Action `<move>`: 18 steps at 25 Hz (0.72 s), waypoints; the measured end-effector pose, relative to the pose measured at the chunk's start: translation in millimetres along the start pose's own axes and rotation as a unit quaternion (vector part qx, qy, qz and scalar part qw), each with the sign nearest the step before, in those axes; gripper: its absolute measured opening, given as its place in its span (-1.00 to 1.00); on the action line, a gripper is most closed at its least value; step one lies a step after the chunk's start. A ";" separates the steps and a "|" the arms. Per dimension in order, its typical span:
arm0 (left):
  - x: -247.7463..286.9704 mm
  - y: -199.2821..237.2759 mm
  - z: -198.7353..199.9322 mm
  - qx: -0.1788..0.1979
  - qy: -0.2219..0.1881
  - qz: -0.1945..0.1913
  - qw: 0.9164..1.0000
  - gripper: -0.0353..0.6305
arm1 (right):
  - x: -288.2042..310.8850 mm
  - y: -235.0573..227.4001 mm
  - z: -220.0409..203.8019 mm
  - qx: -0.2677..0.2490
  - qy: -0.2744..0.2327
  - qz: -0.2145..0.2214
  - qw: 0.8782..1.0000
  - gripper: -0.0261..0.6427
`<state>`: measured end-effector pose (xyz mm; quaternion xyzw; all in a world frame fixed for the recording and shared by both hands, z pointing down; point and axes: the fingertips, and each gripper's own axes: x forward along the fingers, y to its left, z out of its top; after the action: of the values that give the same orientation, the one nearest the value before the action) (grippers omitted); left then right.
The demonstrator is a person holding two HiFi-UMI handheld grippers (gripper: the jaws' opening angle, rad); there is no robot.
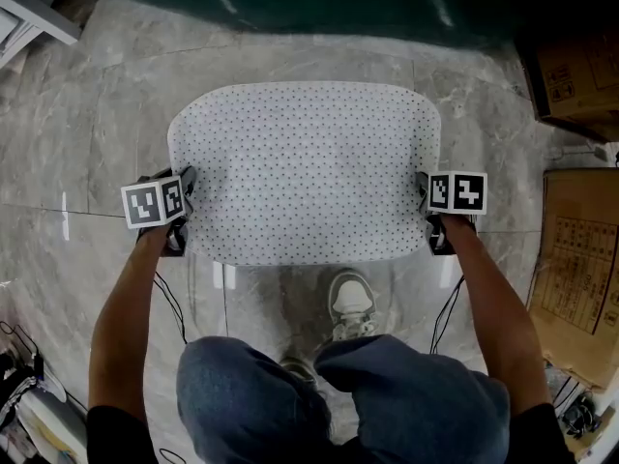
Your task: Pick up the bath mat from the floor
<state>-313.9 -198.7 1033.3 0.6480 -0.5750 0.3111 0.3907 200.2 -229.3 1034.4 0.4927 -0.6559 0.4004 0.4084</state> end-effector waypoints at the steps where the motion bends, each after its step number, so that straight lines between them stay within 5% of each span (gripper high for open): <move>1: 0.5 -2.5 -0.5 0.000 0.000 -0.006 1.000 -0.52 | 0.3 0.2 -0.1 0.000 -0.002 0.000 1.000 -0.82; 4: 2.2 -8.3 -1.0 -0.005 0.005 -0.017 1.000 -0.73 | 1.4 0.9 0.1 -0.005 -0.002 0.002 1.000 -0.83; 18: -21.5 -19.6 12.2 -0.042 0.002 -0.046 0.998 -0.80 | -20.2 10.0 6.5 -0.028 -0.014 0.027 0.999 -0.85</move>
<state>-298.2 -197.8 1005.9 0.6561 -0.5565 0.2701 0.4324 193.2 -226.9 1012.1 0.4685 -0.6854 0.3858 0.4023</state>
